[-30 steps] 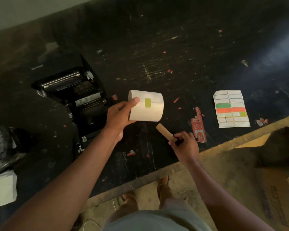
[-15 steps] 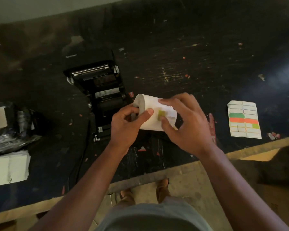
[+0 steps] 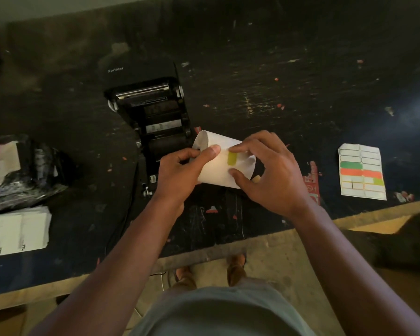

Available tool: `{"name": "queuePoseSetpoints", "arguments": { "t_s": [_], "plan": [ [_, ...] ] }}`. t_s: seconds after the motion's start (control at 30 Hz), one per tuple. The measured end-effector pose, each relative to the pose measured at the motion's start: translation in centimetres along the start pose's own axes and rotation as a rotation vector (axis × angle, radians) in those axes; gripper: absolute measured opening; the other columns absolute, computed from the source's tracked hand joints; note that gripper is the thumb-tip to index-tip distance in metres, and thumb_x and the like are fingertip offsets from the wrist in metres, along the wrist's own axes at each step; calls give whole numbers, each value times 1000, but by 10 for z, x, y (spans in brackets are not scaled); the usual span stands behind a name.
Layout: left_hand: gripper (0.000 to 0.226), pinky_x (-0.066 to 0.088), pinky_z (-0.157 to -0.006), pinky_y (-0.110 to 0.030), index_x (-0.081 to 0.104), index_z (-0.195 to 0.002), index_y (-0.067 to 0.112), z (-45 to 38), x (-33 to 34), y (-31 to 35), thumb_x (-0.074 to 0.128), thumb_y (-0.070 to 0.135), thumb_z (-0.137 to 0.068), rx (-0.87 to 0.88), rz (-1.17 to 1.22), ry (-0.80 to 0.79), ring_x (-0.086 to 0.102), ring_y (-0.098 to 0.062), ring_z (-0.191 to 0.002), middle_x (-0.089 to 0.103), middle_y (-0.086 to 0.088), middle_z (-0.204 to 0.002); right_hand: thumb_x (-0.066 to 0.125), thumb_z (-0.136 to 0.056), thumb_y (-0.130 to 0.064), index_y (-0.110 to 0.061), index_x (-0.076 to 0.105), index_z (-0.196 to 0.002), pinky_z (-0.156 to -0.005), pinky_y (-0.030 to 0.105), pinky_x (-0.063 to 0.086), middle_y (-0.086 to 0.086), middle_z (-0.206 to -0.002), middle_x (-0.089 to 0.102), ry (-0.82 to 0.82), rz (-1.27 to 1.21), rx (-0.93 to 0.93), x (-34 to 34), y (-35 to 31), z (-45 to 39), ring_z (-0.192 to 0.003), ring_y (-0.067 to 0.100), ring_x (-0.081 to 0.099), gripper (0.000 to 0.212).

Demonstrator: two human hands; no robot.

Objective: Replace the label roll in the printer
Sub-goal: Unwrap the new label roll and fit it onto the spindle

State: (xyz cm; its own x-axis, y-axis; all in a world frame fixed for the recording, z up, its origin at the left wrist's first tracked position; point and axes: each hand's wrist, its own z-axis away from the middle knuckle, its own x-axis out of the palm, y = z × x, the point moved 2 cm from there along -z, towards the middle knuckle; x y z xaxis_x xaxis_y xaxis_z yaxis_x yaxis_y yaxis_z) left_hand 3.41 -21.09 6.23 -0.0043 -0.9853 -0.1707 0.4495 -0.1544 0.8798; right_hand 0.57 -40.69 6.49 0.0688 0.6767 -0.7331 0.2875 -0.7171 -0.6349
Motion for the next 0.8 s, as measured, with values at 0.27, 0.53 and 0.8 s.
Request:
{"name": "queuePoseSetpoints", "arguments": {
  "t_s": [0.27, 0.53, 0.8],
  "plan": [
    [36, 66, -86, -40, 74, -104, 29, 2, -4, 8, 83, 52, -79, -216, 187, -10, 74, -19, -107, 77, 0, -112, 83, -84, -40, -13, 72, -121, -91, 25, 48, 4, -123, 64, 96, 16, 0, -7, 8, -2, -114, 19, 56, 47],
    [47, 67, -84, -41, 70, -110, 29, 3, -3, 11, 86, 53, -74, -242, 214, 20, 73, -22, -110, 74, -2, -118, 79, -89, -39, -12, 73, -129, -89, 30, 50, 8, -122, 63, 102, 29, -55, -5, 6, -3, -109, 23, 57, 48],
    [21, 65, -85, -38, 76, -83, 31, 8, -1, 18, 83, 50, -80, -175, 166, 5, 75, -17, -103, 78, 3, -104, 77, -90, -39, -14, 76, -124, -90, 43, 56, 6, -122, 66, 104, -29, -54, -14, 9, -9, -111, 24, 61, 42]
  ]
}}
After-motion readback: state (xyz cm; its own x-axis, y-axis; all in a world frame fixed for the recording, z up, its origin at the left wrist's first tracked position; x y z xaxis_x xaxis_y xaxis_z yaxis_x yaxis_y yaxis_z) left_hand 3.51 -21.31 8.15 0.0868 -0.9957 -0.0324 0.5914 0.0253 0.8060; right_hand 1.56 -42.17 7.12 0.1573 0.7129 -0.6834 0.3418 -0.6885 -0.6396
